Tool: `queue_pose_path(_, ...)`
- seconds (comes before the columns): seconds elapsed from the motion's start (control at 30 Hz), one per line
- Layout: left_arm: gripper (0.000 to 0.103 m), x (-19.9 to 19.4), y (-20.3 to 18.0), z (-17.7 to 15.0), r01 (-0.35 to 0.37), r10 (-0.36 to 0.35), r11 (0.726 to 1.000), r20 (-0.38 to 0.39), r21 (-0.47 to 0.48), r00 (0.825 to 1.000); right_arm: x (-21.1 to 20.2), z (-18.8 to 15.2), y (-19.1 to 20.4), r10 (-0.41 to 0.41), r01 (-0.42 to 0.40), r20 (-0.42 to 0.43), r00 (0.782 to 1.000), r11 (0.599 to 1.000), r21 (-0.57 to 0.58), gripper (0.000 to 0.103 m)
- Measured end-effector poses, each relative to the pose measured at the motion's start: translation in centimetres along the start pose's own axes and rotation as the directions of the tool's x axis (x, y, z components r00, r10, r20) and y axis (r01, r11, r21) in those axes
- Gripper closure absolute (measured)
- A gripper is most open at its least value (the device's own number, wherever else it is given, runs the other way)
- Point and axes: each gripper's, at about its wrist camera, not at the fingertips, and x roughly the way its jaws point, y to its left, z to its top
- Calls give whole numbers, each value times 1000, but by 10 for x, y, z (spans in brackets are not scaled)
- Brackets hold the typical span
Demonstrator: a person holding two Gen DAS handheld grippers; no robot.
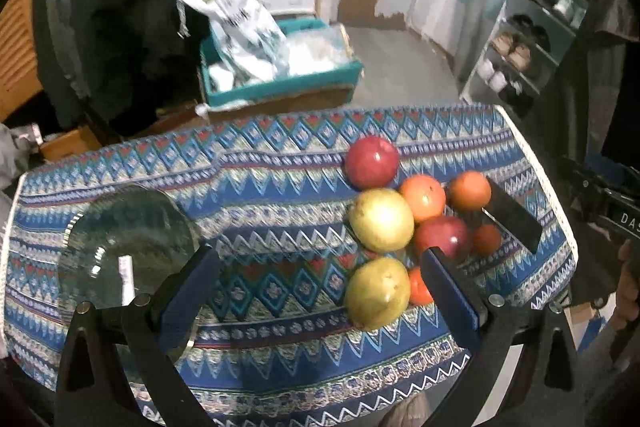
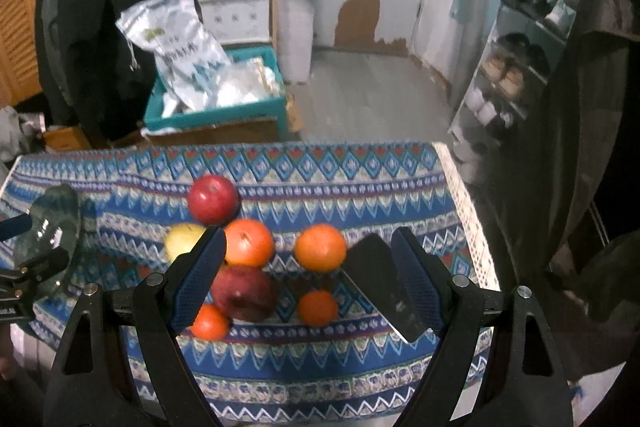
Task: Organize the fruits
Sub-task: 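Lower the left gripper onto the yellow pear while the right gripper approaches an orange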
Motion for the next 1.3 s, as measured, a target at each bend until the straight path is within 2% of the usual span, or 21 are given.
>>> queue_pose_path(0.33,2,42,-16,-14,1,4,998,-83,63,997,50,-28,-19,22,-15,-164,986,999,43,20)
queue_pose_path(0.73,5,73,-24,-26,41,-31,997,-171,58,985,103,-59,-23,38,-32,-335,942,999,24,20)
queue_pose_path(0.9,6,84,-25,-28,58,-49,998,-198,39,979,122,-68,-22,28,-31,-376,926,1000,-2,23)
queue_pose_path(1.0,12,90,-26,-31,80,-71,996,-219,31,973,130,-71,-19,36,-43,-392,919,999,-8,25)
queue_pose_path(1.3,12,107,-36,-35,119,-107,992,-255,35,961,153,-78,-12,70,-80,-421,905,997,-8,35)
